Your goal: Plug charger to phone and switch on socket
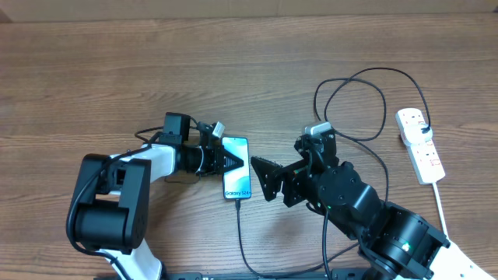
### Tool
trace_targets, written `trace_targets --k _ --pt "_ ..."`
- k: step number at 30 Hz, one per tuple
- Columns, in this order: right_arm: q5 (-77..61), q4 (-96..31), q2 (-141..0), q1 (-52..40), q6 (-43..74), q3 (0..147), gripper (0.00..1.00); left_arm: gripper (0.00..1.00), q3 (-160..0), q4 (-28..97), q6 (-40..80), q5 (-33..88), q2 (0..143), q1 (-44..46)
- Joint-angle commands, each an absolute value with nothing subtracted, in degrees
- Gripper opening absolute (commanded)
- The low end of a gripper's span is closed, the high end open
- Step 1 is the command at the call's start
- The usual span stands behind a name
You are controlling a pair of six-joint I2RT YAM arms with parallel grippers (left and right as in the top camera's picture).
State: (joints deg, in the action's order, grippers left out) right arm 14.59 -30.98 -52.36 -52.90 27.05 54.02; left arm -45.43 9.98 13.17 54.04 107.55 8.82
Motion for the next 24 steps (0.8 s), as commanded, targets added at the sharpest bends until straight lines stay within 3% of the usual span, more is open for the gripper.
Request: trace_targets --k 1,24 --pt "15.44 -30.98 -52.27 -52.82 27.68 55.61 1.00 0.05 -46.04 9.61 11.57 52.07 109.40 9.08" --pt "18.00 -27.09 -56.71 -52.82 27.68 55.61 1.00 0.20 -46.04 10.72 14.22 47.37 109.40 9.08"
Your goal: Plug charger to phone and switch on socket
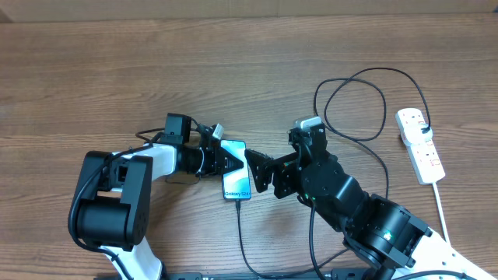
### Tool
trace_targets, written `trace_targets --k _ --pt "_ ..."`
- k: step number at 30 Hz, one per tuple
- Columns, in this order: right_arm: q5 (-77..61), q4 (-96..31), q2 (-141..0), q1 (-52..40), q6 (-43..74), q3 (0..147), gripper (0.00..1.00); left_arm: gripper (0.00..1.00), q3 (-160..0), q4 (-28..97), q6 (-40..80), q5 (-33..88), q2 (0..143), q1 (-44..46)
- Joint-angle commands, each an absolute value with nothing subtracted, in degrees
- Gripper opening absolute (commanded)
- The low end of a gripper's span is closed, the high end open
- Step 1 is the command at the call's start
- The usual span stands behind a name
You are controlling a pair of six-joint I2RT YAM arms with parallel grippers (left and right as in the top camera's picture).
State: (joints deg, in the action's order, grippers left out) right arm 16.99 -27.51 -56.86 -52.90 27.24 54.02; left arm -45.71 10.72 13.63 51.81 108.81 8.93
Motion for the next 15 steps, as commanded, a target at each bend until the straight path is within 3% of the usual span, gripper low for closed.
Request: trace_targets --k 1,4,15 --pt "18.00 -27.07 -56.71 -52.82 27.70 55.61 1.00 0.21 -46.02 10.72 14.22 47.35 109.40 9.08" --pt "18.00 -27.09 -56.71 -52.82 27.68 55.61 1.00 0.24 -46.02 10.72 14.22 47.35 109.40 9.08" --pt "18.00 -27.11 -56.71 -52.82 27.68 55.61 1.00 0.49 -46.04 13.23 15.92 40.42 109.40 9.08"
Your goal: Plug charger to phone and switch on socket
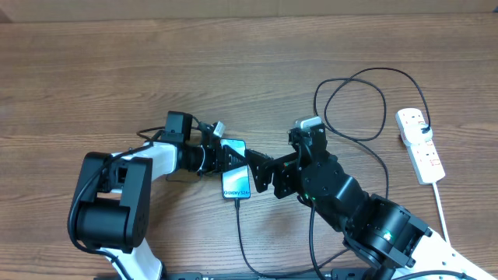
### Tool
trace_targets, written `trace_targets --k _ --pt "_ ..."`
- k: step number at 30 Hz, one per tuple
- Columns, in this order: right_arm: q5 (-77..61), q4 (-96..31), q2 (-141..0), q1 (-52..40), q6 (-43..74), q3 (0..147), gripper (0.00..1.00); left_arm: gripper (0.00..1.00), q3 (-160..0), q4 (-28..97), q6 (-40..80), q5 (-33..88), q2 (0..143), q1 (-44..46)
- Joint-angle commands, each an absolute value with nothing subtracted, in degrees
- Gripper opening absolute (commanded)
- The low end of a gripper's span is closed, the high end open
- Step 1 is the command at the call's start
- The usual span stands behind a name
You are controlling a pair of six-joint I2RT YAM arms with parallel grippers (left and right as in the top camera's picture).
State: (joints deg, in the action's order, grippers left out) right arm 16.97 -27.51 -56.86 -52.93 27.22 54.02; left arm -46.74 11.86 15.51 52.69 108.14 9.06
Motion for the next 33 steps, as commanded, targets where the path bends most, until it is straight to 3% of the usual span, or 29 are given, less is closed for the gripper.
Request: trace_targets --k 1,21,33 --pt "18.00 -27.11 -56.71 -52.82 27.68 55.61 1.00 0.50 -46.04 13.61 15.92 39.75 109.40 9.08" --pt "18.00 -27.14 -56.71 -52.82 27.68 55.61 1.00 0.78 -46.02 16.32 16.97 33.61 109.40 9.08" --pt "18.00 -27.22 -56.84 -52.82 27.68 55.61 1.00 0.87 -46.02 18.20 17.87 28.42 109.40 9.08"
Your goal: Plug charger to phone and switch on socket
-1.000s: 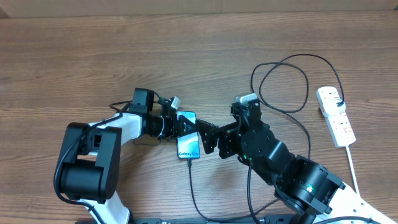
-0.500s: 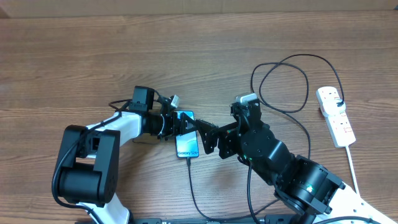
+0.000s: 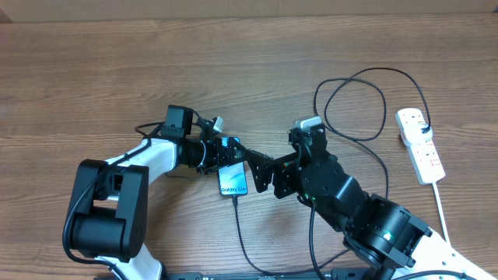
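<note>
The phone [image 3: 233, 180] lies screen up and lit at the table's middle, tilted a little with its top leaning right. My left gripper [image 3: 223, 152] reaches in from the left and covers the phone's top end, apparently shut on it. My right gripper [image 3: 256, 175] comes from the right, open, with its upper finger [image 3: 250, 164] at the phone's right edge. A black charger cable [image 3: 241, 233] runs from the phone's bottom end toward the front edge. The white socket strip [image 3: 420, 145] lies at the far right, away from both grippers.
A black cable loop [image 3: 354, 85] lies behind the right arm, near the strip. The strip's white lead [image 3: 441, 204] runs toward the front right. Both arms crowd the table's middle; bare wood shows at the back and far left.
The left gripper has shifted slightly left and back. The phone has slid a little to the left and now sits more tilted. The right arm has hardly moved.
First the left gripper lay on the upright phone's left edge, with the open right gripper a short way to its right. The right gripper then stood at the phone's right edge and stayed there. By now the phone is further left and tilted.
</note>
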### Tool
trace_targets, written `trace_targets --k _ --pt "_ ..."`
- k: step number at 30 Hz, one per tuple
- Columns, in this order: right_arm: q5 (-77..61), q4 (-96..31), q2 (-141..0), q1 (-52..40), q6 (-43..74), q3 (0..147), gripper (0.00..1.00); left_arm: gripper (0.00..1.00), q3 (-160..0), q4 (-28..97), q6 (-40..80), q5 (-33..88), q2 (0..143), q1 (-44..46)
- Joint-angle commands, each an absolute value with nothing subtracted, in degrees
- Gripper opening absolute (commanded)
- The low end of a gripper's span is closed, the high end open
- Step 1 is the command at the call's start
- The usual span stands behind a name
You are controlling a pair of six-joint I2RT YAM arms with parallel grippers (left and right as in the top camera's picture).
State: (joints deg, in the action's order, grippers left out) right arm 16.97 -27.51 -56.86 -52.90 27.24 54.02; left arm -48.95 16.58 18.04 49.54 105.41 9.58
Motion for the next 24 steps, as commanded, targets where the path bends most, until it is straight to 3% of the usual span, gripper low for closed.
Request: trace_targets --k 1,6,24 --pt "18.00 -27.29 -56.84 -52.82 27.68 55.61 1.00 0.89 -46.04 18.37 18.09 27.92 109.40 9.08" --pt "18.00 -27.46 -57.30 -52.82 27.68 55.61 1.00 1.00 -46.04 19.31 18.50 25.47 109.40 9.08" --pt "18.00 -27.73 -57.89 -52.82 27.70 55.61 1.00 1.00 -46.04 20.62 21.45 18.57 109.40 9.08"
